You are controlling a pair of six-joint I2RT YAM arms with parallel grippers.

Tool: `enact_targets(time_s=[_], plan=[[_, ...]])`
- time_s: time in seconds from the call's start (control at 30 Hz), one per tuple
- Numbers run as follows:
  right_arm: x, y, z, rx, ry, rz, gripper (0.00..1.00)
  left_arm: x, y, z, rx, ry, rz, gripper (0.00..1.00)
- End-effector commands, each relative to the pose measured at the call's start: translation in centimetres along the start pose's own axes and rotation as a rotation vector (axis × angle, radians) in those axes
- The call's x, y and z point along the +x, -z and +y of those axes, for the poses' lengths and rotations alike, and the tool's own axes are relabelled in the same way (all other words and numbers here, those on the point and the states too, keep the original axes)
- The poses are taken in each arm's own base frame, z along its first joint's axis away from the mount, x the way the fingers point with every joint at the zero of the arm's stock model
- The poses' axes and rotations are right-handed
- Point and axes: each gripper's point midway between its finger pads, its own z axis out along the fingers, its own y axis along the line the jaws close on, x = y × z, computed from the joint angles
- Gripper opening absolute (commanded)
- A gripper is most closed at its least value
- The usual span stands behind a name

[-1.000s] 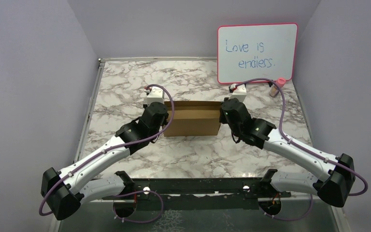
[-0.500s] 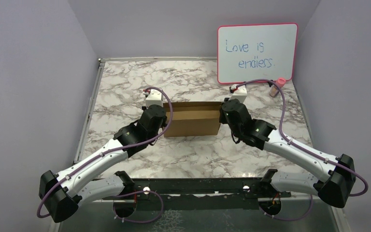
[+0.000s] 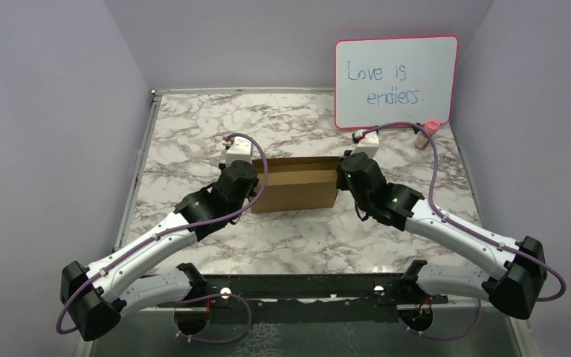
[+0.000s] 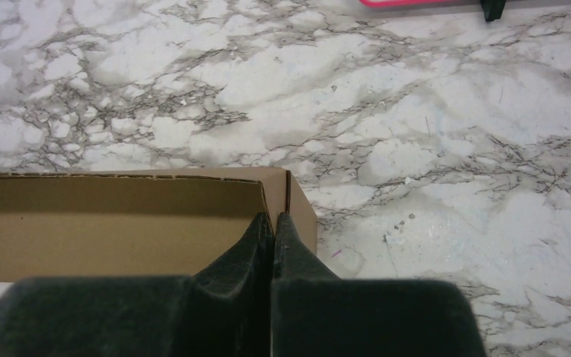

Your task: Fold the paper box

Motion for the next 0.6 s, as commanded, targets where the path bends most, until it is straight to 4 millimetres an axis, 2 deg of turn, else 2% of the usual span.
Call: enact_targets(time_s=[0.0,0.17,0.37,0.5,0.57], plan=[[5.3,0.1,0.7,-0.053,0.046,0.171,0.02,3.2,-0.4,-1.6,0.063,-0.011,0.116,0.00],[5.5,0.0,0.7,-0.052,0.043,0.173,0.02,5.3,-0.9,-2.4,0.087,0.041,0.165,0.00],[5.6,0.0,0.3,-0.048,0.028,0.151,0.03,8.2,-0.9,-1.3,0.063,0.054,0.192,0.00],[5.6,0.0,0.4,-0.059,0.002,0.133,0.05,8.3,-0.7,-1.3,0.083,0.106,0.163,0.00],[5.4,0.1,0.5,-0.066,-0.007,0.121,0.10,8.0,-0.6,-1.3,0.092,0.123,0.141,0.01]])
